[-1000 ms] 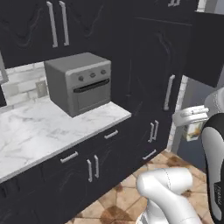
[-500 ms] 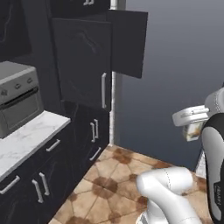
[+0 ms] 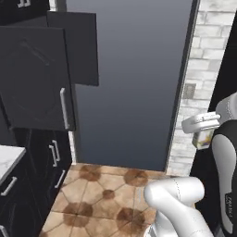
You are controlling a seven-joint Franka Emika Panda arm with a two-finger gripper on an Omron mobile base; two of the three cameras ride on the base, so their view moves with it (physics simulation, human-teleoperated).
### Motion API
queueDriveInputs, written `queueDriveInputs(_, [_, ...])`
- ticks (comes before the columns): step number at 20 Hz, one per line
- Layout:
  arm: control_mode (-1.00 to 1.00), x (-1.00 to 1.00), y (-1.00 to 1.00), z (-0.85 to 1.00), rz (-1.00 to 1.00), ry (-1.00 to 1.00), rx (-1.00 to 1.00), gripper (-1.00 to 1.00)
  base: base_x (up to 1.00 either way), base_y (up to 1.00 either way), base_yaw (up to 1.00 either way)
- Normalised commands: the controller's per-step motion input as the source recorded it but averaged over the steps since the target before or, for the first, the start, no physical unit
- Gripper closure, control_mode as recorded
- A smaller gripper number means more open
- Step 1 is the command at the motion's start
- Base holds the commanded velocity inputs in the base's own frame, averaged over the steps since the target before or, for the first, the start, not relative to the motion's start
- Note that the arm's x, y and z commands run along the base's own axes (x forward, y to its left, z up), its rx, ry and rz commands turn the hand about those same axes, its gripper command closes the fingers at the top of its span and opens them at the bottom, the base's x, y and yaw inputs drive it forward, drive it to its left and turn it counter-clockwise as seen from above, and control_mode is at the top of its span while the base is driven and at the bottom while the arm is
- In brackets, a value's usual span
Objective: Sort all alcoholic drinks to one cabinet, and non-alcoholic drinks to the other.
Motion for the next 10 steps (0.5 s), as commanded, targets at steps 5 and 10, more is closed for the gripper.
queueDriveInputs(5, [1.00, 0.00, 0.00, 0.00, 0.00, 0.00, 0.00, 1.00, 0.35, -0.09, -0.49])
queueDriveInputs(10, [1.00, 0.00, 0.00, 0.00, 0.00, 0.00, 0.00, 1.00, 0.94, 0.03, -0.36])
